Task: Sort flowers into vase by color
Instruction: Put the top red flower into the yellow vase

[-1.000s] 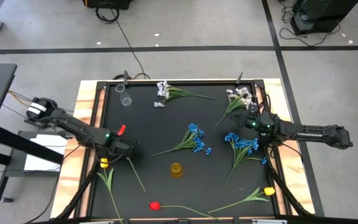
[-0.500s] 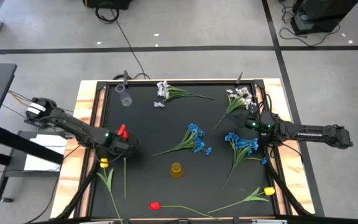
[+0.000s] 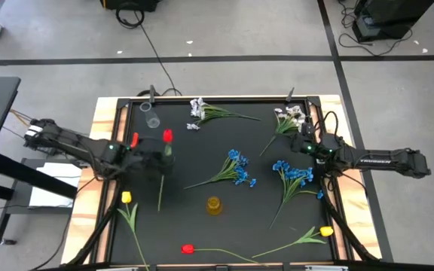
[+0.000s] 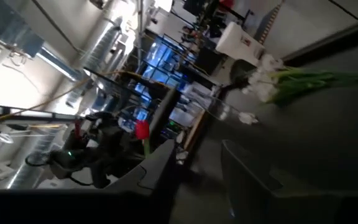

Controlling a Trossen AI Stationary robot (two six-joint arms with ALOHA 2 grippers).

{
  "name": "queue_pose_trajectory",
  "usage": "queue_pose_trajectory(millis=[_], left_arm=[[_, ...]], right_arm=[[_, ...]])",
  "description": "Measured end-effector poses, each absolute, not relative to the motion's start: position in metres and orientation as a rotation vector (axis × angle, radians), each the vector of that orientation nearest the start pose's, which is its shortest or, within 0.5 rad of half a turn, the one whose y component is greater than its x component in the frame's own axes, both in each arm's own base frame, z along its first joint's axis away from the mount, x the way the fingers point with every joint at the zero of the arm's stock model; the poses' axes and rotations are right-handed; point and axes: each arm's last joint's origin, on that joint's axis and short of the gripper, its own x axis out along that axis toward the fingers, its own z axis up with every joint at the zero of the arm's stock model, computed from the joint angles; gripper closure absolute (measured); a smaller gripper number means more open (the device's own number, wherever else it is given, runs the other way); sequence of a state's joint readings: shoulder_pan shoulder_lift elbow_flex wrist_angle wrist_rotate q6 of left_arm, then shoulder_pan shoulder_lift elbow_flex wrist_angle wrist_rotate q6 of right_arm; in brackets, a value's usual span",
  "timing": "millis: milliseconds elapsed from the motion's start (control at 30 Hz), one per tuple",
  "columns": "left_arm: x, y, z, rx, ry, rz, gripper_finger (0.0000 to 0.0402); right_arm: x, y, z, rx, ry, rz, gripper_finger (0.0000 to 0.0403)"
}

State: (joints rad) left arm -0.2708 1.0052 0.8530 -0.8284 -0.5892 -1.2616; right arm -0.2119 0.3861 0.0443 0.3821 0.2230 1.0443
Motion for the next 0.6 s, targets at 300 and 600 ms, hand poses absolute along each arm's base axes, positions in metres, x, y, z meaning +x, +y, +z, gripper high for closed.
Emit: queue_pose_trajectory(millis=[300,600], left_arm=[[0.203,-0.013,0.343,-0.412,0.293,0.597,0.0394],[0.214,0.004,0.368,-0.305,0.115,0.427,0.0394]], right_arm=[[0.148,-0.034,0.241,0.874,-0.239,-0.342,0.0250],[0.203,-0.030,0.290,0.717,-0.158,-0.292,0.0246]])
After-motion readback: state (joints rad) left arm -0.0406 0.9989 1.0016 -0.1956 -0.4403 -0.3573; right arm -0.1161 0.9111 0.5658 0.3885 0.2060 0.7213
